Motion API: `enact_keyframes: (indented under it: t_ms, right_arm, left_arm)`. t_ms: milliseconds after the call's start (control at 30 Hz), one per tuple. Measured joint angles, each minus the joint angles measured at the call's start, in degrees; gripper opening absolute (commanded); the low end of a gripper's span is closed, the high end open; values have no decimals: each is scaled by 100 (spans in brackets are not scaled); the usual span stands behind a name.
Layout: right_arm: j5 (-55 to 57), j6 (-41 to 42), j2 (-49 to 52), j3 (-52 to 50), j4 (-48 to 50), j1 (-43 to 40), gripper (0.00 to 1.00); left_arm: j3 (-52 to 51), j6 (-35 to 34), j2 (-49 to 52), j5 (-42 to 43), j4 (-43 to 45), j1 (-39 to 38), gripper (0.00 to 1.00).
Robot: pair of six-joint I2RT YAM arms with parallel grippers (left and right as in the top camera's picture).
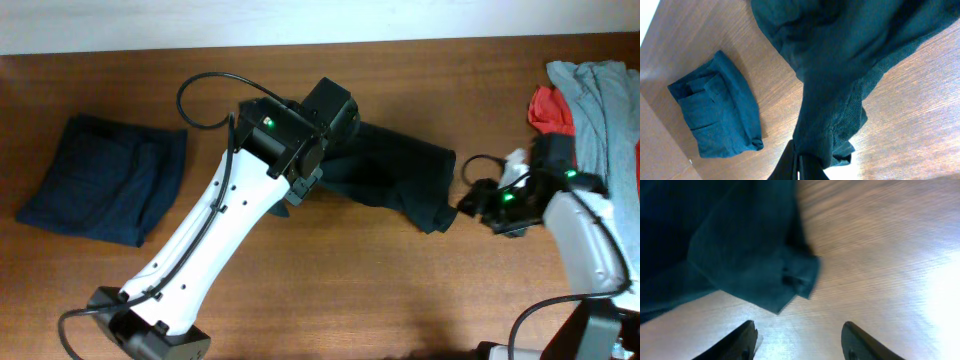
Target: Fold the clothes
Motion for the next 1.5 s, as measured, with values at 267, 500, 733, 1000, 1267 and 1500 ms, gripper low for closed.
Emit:
enact_keyframes:
  t_ms: [267,500,733,1000,1267,1500]
  right_arm:
    - [-98,136,28,-949,1862,922,45]
    - [-96,452,291,-1119,2194,966,44]
    - [-142,507,776,-1145,2601,1121,37]
    - [-229,603,1036,-1145,2850,1139,4]
    - [-304,621,511,-918,2612,590,4]
    - [-367,616,271,-774,2586,-361,11]
  left_arm:
    - [0,-186,-2,-323,-133,0,1]
    - [0,-260,-83,-472,-131,0,1]
    - [0,-260,-101,-496,-129,0,1]
    - [0,-260,-101,-531,-164,0,1]
    - [0,-304,-173,-678,-236,0,0]
    - [0,-326,-562,-708,-208,83,0]
